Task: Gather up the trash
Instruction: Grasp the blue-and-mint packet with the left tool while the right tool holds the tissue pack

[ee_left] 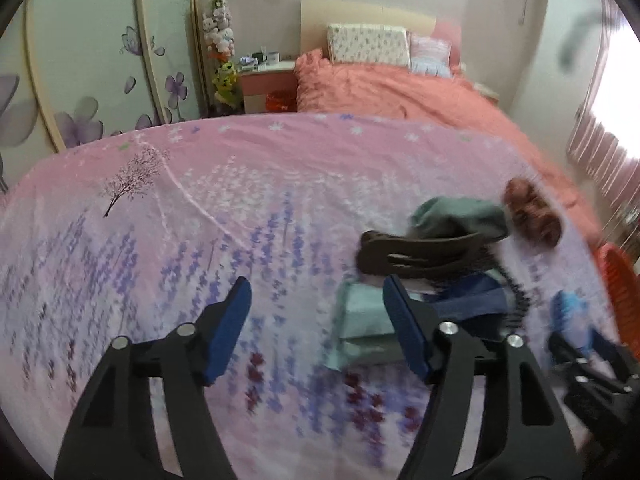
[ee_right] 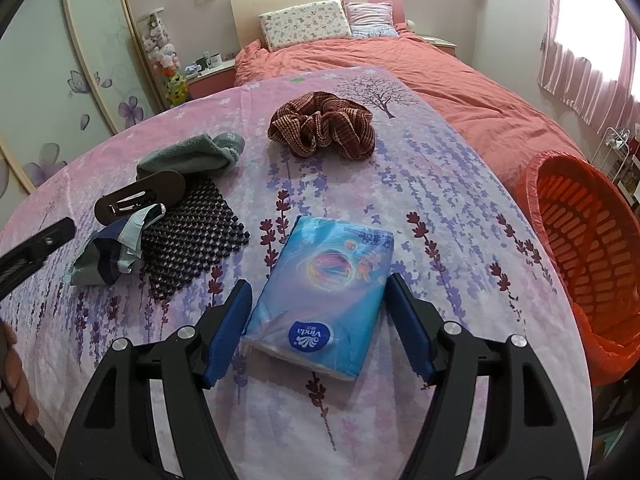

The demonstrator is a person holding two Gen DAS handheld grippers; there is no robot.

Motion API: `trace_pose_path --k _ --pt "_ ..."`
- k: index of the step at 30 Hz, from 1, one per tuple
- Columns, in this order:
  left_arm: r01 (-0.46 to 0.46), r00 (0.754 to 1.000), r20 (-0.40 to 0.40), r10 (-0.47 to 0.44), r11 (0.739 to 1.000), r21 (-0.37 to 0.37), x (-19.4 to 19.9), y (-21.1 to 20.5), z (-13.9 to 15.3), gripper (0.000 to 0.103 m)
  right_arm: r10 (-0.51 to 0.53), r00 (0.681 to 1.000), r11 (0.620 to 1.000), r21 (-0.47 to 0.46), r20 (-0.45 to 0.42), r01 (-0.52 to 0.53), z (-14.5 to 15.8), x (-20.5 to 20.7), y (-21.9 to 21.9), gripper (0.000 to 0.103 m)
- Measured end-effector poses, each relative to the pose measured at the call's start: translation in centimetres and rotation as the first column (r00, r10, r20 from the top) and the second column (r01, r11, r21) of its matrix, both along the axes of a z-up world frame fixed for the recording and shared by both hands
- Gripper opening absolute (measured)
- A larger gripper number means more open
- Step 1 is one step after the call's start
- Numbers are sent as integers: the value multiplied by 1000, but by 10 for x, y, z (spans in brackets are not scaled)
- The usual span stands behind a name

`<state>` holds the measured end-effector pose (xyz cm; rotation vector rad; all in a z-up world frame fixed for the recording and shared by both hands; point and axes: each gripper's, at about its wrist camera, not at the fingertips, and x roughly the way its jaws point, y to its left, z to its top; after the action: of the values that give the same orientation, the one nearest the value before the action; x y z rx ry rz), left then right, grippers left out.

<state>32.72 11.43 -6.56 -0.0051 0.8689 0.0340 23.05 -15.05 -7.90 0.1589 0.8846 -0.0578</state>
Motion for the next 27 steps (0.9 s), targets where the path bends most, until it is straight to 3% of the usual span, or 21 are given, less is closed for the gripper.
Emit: trace_pose_path --k 4,9,19,23,25,27 --pt "9 999 -48 -8 999 33 17 1 -11 64 0 1000 1000 -2 -1 0 0 0 0 69" --pt "84 994 -73 -82 996 24 21 -3 -17 60 1 1000 1000 -4 -2 -1 0 -1 -1 70" --pt "211 974 -80 -214 977 -36 -38 -4 -20 58 1 1000 1000 5 1 -1 0 -1 -2 70" --pt "196 980 -32 -197 980 -24 -59 0 -10 64 2 1000 1000 22 6 -2 0 -2 -6 69" --pt "204 979 3 -204 978 -29 -66 0 -1 72 22 1000 1000 20 8 -22 1 -4 -9 69" --pt "235 972 31 -235 972 -12 -74 -8 4 76 34 999 999 14 8 -34 1 -7 -14 63"
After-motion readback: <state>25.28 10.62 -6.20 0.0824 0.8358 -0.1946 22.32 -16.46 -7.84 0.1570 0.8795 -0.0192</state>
